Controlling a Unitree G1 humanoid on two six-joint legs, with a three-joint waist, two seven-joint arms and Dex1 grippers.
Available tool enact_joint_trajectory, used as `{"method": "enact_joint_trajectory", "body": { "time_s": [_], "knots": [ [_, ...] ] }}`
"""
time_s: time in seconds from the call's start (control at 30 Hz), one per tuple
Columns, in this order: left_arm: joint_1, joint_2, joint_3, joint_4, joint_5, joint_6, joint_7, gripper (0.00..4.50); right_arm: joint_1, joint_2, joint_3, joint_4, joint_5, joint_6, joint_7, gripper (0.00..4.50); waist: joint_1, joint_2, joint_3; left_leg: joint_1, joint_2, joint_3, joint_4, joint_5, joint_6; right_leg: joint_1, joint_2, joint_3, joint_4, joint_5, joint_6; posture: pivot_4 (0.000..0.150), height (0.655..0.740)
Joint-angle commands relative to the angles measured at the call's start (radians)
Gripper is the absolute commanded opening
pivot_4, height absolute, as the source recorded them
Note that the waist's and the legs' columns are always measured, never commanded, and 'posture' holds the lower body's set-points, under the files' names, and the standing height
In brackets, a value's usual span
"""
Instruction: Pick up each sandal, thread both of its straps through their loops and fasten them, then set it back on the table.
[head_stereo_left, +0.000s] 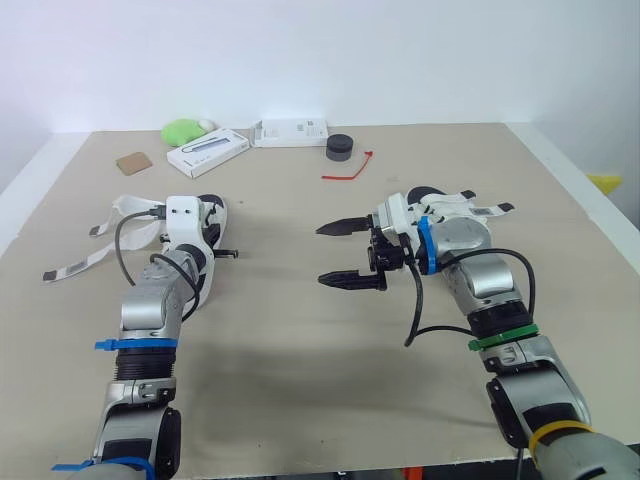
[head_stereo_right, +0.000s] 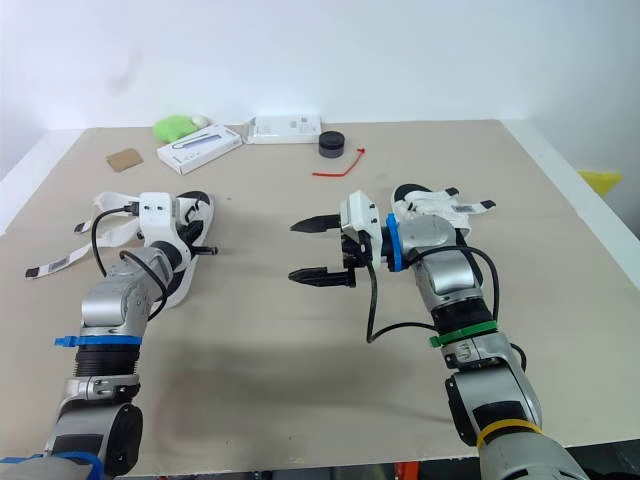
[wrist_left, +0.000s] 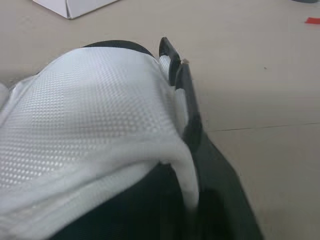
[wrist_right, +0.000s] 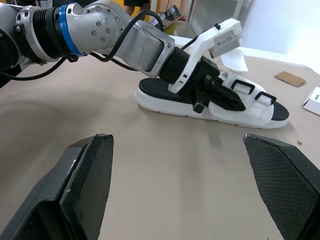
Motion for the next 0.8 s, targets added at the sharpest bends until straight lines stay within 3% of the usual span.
{"method": "enact_joint_trajectory", "body": {
  "time_s": [0.03, 0.23, 0.37, 0.8],
  "knots": [
    [0.015, 0.081, -0.066, -0.057, 0.005, -0.093, -0.166, 0.02, -0.008, -0.012, -0.046, -0.069, 0.042, 0.033, 0.002, 4.50, 0.000, 0.000, 0.000, 0.000, 0.000, 0.000, 0.000, 0.000, 0.000, 0.000, 0.000, 0.000, 0.000, 0.000, 0.000, 0.150, 0.7400],
    [0.189, 0.291, -0.239, -0.236, -0.037, -0.347, -0.668, 0.02, 0.006, -0.041, -0.066, -0.149, 0.084, 0.097, 0.016, 4.50, -0.002, 0.000, 0.000, -0.002, 0.000, -0.001, 0.000, 0.000, -0.001, -0.002, -0.001, -0.002, -0.001, 0.000, 0.000, 0.150, 0.7400],
    [0.270, 0.366, -0.274, -0.337, -0.116, -0.416, -0.888, 0.02, 0.022, -0.060, -0.070, -0.197, 0.101, 0.127, 0.018, 4.50, 0.001, 0.000, 0.000, -0.003, 0.000, -0.002, 0.000, 0.000, -0.001, -0.002, -0.002, -0.004, -0.001, -0.002, -0.002, 0.150, 0.7400],
    [0.309, 0.422, -0.395, -0.374, -0.113, -0.615, -1.206, 0.02, 0.056, -0.093, -0.072, -0.252, 0.105, 0.165, 0.009, 4.50, -0.001, 0.000, 0.000, -0.003, 0.001, -0.002, 0.000, 0.002, 0.002, -0.001, 0.005, -0.004, -0.001, -0.002, -0.002, 0.150, 0.7400]
  ]
}}
